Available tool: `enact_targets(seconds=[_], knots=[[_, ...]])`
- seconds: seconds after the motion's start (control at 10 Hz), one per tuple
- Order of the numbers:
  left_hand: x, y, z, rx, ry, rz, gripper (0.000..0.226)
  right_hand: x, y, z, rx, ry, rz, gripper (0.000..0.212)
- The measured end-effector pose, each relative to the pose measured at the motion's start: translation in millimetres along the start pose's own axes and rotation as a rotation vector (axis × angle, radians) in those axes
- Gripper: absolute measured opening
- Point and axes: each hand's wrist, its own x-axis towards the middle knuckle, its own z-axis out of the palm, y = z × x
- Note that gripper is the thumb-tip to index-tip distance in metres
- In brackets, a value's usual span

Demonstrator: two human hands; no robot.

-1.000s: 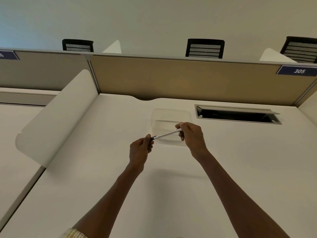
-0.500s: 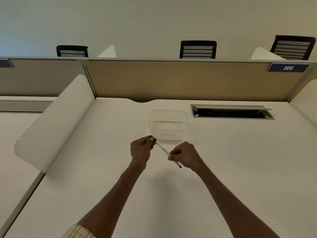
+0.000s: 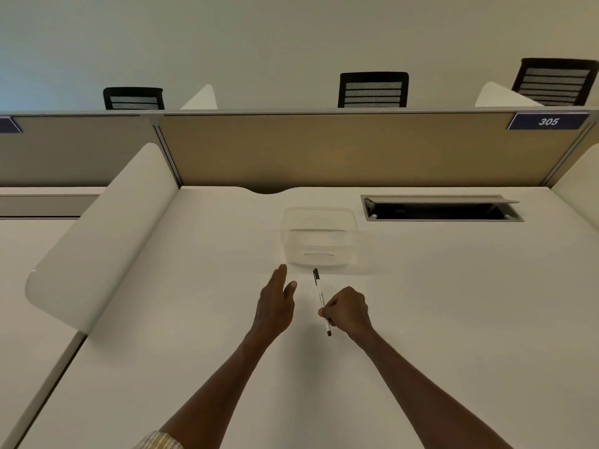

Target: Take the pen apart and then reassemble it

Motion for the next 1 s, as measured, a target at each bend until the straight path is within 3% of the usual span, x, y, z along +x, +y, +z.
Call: enact_targets(seconds=[0.3,0.7,0.8,0.9,1.0], knots=[[1,-17,2,0.108,-0.048,0.043,0.056,16,9,22,-0.121,0.004,0.084,0.028],[-2,-29,7,0.149,-0.072,0.057,0.055,29,15,33,-0.177,0.050,0.018,0.030],[-1,-28,4,0.156,-0.073,0.081,0.054,29,18,29,-0.268,0.127,-0.041,0.036],[2,-30,4,0.189,-0.038,0.163,0.057,29,21,22,-0.348,0.335,-0.224,0.032],[5,-31,4,0.264,-0.024,0.228,0.062,32,23,16,-0.451,0.455,-0.397,0.046]])
